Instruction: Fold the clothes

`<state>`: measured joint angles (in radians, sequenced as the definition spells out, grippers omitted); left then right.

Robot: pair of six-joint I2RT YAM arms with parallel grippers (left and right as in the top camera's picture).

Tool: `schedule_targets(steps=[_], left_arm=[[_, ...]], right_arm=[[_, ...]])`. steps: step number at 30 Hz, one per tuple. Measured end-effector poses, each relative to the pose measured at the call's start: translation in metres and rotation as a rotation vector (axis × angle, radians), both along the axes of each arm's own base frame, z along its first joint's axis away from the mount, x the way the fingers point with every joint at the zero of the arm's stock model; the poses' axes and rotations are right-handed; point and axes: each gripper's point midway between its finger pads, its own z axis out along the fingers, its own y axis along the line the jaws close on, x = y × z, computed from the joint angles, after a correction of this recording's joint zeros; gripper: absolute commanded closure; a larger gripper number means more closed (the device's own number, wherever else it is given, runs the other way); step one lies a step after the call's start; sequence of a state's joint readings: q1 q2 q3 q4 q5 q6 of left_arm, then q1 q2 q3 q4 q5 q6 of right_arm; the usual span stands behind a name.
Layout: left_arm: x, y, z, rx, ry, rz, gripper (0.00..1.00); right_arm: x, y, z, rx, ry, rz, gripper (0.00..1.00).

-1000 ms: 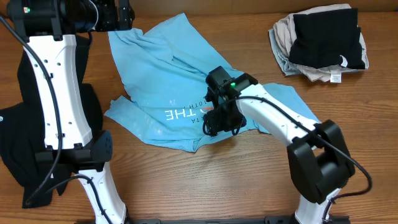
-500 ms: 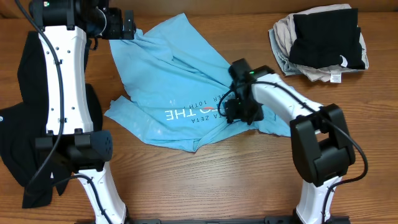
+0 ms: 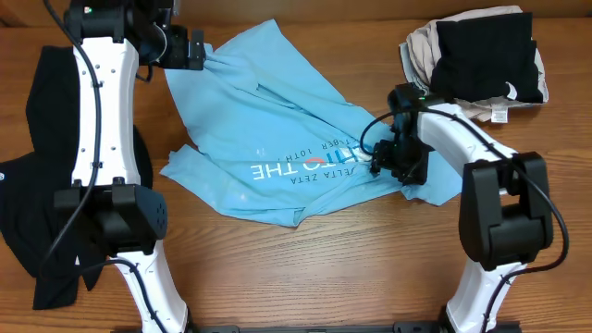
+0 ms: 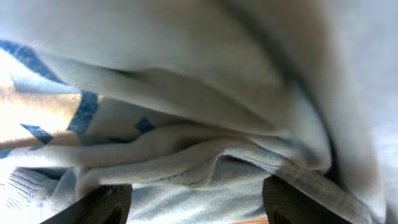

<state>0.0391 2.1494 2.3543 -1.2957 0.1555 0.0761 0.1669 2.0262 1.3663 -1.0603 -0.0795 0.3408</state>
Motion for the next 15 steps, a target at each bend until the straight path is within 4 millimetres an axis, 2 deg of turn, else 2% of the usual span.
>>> schedule_targets(steps=[6,9,15], left_arm=[[0.000,0.001,-0.011,0.006,0.018,-0.007,0.00],[0.000,0.001,-0.011,0.010,0.015,-0.014,0.00],[0.005,0.001,-0.019,0.019,0.007,-0.030,0.00]], right_arm=[[-0.004,-0.026,0.000,0.023,0.002,-0.116,0.28],[-0.010,-0.050,-0.001,0.035,0.036,-0.211,0.27],[-0.028,-0.120,-0.001,0.077,0.091,-0.478,0.27]])
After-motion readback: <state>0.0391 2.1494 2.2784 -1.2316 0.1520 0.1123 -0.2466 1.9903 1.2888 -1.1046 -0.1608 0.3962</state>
